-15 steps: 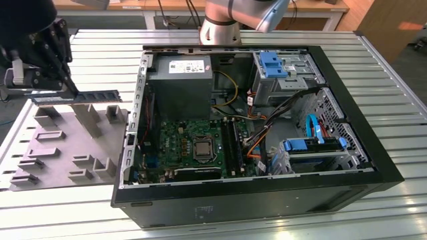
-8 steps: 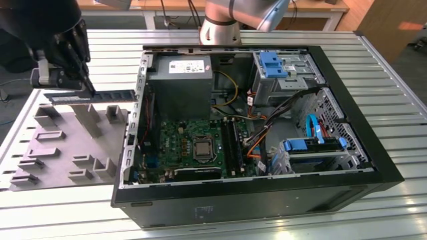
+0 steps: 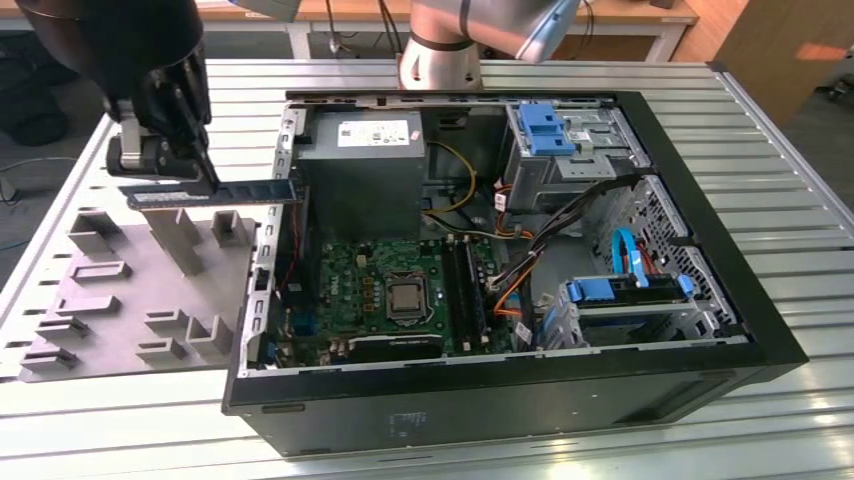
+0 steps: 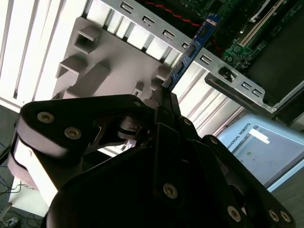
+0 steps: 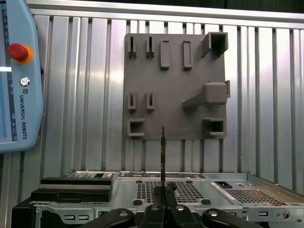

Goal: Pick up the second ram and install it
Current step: 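Pick up the second ram and move it above second insertion slot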

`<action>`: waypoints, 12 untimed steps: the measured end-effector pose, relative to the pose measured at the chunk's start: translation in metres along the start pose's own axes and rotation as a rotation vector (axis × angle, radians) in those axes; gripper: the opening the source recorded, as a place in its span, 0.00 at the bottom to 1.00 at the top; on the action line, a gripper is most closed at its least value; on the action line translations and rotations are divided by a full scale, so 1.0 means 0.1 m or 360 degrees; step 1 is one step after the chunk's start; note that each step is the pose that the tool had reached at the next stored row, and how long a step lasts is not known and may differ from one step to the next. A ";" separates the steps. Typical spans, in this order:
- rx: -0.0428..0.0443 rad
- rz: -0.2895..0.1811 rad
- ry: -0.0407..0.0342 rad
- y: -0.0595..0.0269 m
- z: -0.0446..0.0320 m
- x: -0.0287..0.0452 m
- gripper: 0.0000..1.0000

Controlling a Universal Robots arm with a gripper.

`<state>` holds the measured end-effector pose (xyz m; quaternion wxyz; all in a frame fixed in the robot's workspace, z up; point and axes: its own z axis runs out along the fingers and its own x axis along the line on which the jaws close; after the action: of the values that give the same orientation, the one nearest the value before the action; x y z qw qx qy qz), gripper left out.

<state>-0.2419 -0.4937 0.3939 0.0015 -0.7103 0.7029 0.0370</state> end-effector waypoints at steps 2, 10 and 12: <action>0.0000 0.0001 0.0000 -0.067 -0.003 0.001 0.12; 0.0000 0.0003 0.0000 -0.336 -0.014 0.003 0.12; 0.0000 0.0003 0.0000 -0.406 -0.016 0.004 0.12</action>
<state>-0.2013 -0.4937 0.3935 0.0016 -0.7096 0.7036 0.0370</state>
